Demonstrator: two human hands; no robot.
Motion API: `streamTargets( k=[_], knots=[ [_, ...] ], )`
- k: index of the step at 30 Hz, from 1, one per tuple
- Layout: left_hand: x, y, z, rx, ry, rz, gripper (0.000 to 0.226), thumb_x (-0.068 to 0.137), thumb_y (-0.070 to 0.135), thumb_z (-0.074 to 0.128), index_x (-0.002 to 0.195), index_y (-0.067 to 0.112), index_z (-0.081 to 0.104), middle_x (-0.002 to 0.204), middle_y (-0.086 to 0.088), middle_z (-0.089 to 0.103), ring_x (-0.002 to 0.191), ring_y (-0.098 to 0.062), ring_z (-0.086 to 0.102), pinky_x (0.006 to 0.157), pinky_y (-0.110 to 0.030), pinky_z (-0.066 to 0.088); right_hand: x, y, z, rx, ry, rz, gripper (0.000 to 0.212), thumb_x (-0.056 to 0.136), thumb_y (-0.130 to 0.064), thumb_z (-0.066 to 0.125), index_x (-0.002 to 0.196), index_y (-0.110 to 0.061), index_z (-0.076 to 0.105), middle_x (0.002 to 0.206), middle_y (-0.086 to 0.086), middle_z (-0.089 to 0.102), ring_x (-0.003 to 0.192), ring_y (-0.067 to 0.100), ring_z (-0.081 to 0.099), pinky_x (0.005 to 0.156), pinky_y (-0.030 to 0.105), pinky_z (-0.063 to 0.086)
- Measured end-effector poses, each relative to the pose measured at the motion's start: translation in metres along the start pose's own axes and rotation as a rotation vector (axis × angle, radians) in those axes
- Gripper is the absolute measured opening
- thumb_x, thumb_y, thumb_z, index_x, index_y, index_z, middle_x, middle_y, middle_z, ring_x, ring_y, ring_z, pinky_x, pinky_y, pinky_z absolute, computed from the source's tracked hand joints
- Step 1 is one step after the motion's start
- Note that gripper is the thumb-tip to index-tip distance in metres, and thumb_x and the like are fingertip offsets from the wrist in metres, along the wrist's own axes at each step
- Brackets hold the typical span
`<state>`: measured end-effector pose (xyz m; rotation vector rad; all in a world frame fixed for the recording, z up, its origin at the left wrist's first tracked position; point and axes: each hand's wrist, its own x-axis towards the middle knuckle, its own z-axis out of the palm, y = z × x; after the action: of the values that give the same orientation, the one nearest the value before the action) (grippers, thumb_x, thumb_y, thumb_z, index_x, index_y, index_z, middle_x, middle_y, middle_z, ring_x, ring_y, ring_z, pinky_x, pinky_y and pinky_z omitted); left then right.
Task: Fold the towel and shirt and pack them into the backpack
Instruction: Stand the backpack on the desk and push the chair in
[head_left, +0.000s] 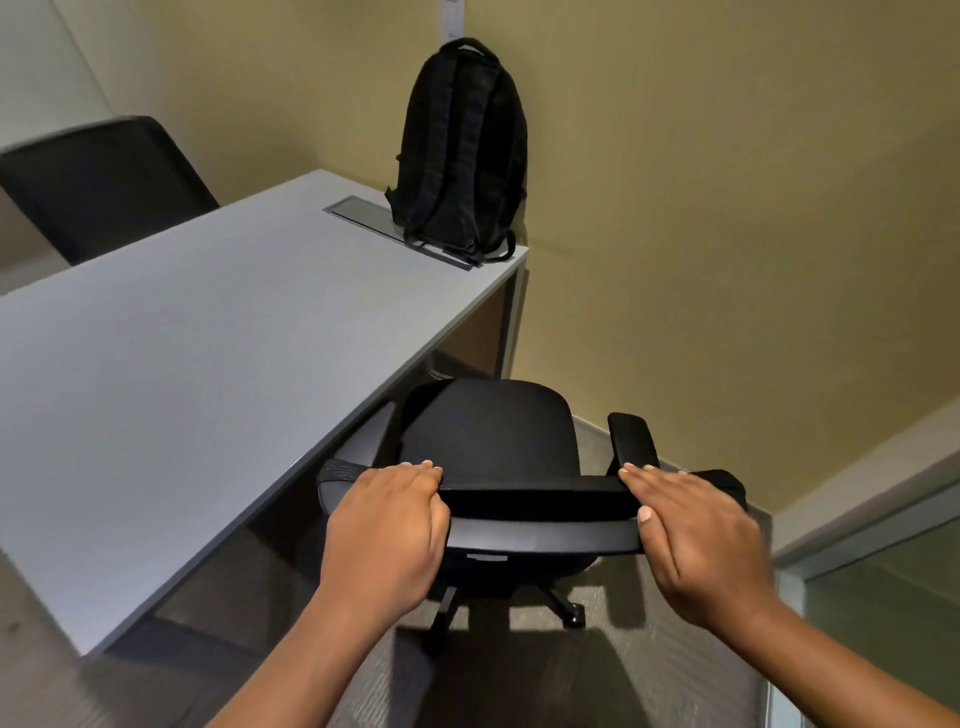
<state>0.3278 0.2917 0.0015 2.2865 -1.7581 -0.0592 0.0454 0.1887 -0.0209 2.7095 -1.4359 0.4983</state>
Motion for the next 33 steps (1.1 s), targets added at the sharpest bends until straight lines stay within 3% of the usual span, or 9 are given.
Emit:
streamTargets(
  k=[14, 20, 25, 33],
  knots=[
    [-0.075, -0.034, -0.009, 0.034, 0.104, -0.203, 0.048, 0.096, 0.039, 0.029, 0.117, 0.023, 0.069, 0.116, 0.008, 0.069, 0.111, -0.012, 0.062, 0.098, -0.032, 0.046, 0.013, -0.045, 0.008, 0.077, -0.022, -0.219, 0.051, 0.093, -0.036, 0.032, 0.124, -0.021, 0.069, 0.123, -0.004, 0.069, 0.115, 0.015, 0.064, 0.099, 0.031, 0.043],
    [-0.088, -0.004, -0.009, 0.073, 0.195, -0.310, 0.042, 0.091, 0.038, 0.037, 0.107, 0.024, 0.074, 0.105, 0.012, 0.072, 0.100, -0.009, 0.067, 0.087, -0.028, 0.053, 0.037, -0.024, 0.015, 0.155, -0.035, -0.346, 0.051, 0.095, -0.037, 0.030, 0.125, -0.019, 0.068, 0.127, -0.005, 0.067, 0.118, 0.016, 0.063, 0.101, 0.034, 0.042],
    [-0.087, 0.028, 0.002, 0.089, 0.247, -0.430, 0.042, 0.090, 0.037, 0.038, 0.106, 0.024, 0.074, 0.105, 0.012, 0.072, 0.100, -0.007, 0.067, 0.088, -0.027, 0.052, 0.065, -0.001, 0.022, 0.188, -0.063, -0.474, 0.064, 0.100, -0.046, 0.015, 0.127, -0.018, 0.067, 0.128, -0.004, 0.066, 0.120, 0.016, 0.061, 0.102, 0.034, 0.038],
    [-0.066, 0.074, 0.012, 0.092, 0.262, -0.637, 0.047, 0.092, 0.038, 0.032, 0.117, 0.024, 0.070, 0.118, 0.011, 0.069, 0.114, -0.007, 0.060, 0.099, -0.025, 0.043, 0.112, 0.031, 0.030, 0.232, -0.074, -0.660, 0.053, 0.092, -0.033, 0.033, 0.123, -0.011, 0.069, 0.122, 0.004, 0.069, 0.113, 0.022, 0.066, 0.100, 0.033, 0.036]
  ],
)
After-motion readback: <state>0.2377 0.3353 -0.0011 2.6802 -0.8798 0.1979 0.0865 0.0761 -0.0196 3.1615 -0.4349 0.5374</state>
